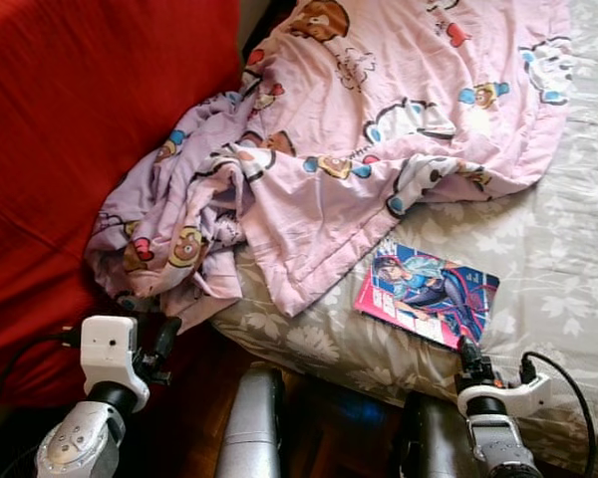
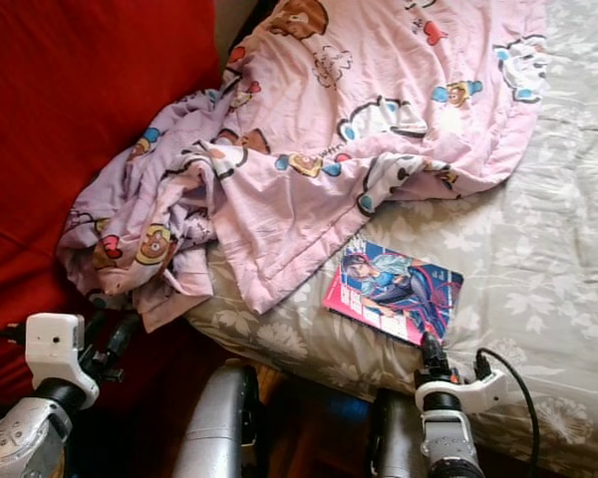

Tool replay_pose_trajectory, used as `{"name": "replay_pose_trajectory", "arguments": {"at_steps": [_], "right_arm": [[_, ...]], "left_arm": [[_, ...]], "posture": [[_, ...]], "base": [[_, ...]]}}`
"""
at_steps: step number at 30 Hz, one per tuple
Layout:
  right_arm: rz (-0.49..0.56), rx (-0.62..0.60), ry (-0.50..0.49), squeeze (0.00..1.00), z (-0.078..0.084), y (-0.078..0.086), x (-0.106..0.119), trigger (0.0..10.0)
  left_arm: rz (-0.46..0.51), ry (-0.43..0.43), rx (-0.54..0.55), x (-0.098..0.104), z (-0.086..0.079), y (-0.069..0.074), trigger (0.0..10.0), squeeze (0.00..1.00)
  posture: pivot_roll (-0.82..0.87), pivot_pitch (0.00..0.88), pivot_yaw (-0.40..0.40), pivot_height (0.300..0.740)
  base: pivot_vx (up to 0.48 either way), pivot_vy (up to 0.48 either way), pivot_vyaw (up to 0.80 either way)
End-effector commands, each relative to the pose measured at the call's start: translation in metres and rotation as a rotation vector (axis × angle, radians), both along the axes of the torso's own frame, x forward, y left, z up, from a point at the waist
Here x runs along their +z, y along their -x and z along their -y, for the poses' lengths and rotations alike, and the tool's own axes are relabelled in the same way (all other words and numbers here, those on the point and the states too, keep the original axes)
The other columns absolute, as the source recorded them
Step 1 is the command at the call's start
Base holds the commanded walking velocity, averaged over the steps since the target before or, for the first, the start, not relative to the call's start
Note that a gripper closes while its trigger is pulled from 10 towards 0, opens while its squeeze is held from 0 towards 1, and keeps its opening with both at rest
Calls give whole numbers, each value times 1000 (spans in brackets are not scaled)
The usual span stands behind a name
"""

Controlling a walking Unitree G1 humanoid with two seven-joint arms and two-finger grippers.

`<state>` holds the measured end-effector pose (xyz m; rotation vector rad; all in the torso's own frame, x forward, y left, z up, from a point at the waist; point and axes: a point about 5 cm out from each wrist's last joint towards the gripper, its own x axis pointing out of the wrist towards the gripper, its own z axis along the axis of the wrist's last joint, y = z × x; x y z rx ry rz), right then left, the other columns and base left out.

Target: Clean up the room

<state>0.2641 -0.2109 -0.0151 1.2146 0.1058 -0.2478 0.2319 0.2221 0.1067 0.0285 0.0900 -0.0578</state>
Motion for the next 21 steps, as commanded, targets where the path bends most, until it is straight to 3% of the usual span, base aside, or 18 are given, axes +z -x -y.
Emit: {"name": "replay_pose_trajectory", "arguments": {"at_steps": [1,6,9,12,18,21], "right_arm": [[-74,69,11,0,-19,11,-14,0],[2,101,32,0,-23,7,-7,0],[59,112,49,0,-27,5,0,0],[64,47,51,0,-25,9,2,0],[-32,-84,68,0,-17,21,-4,0],[-190,-194,65,0,-6,37,-19,0]], "left_arm": [[-25,-6,34,-10,-6,0,10000,0],[-7,4,39,-10,-4,-7,10000,0],[10,16,39,-12,0,-18,10000,0],[31,24,42,-12,1,-25,10000,0],[53,35,46,-12,3,-37,10000,0],[60,40,46,-14,6,-42,10000,0]], "posture": [[238,267,140,620],[214,240,126,620],[187,203,110,620],[164,171,96,620],[130,132,81,620],[123,115,74,620]], "base": [[0,0,0],[0,0,0],[0,0,0],[0,0,0],[0,0,0],[0,0,0]]}}
